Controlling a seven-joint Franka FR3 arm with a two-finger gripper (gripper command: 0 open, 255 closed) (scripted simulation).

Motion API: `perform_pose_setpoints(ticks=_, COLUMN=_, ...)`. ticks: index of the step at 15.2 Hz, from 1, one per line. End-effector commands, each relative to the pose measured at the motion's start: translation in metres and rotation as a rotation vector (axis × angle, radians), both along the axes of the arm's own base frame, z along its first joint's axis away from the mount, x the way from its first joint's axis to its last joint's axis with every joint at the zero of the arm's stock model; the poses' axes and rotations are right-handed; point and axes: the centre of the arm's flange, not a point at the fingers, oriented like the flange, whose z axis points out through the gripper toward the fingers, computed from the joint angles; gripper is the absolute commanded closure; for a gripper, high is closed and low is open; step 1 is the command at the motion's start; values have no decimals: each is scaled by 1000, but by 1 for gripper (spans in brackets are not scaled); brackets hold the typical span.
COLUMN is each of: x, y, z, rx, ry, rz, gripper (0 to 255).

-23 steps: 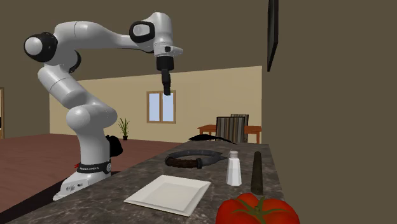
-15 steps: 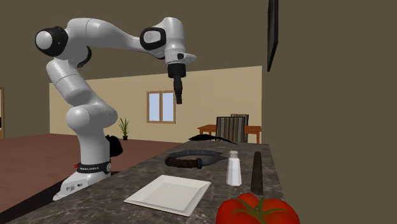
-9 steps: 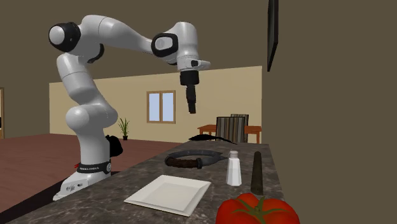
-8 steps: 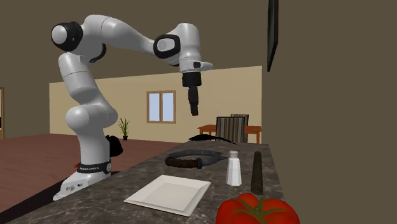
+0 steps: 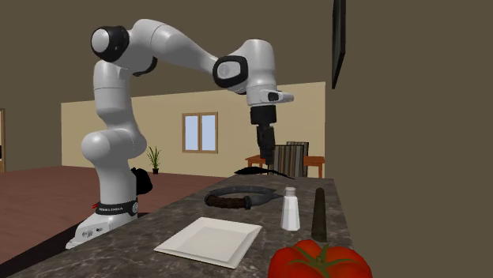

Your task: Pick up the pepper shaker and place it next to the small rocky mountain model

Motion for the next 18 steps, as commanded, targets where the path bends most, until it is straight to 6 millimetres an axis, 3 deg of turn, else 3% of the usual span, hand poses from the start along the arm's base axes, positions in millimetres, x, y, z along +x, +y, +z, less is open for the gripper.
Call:
perform_pose_setpoints(ticks=1, x=17, y=-13, z=-15, rx=1, ry=-1, rz=-4, gripper=0)
perform_pose_setpoints(ticks=6, x=57, y=-44, z=-46, rx=4, ry=-4, rz=-11, gripper=0)
perform_pose_setpoints(ticks=13, x=60, y=-41, z=-82, rx=4, ry=-4, rz=-11, gripper=0)
perform_pose_setpoints(ticks=18, x=60, y=-41, z=-86, rx=4, ry=-4, rz=-11, gripper=0)
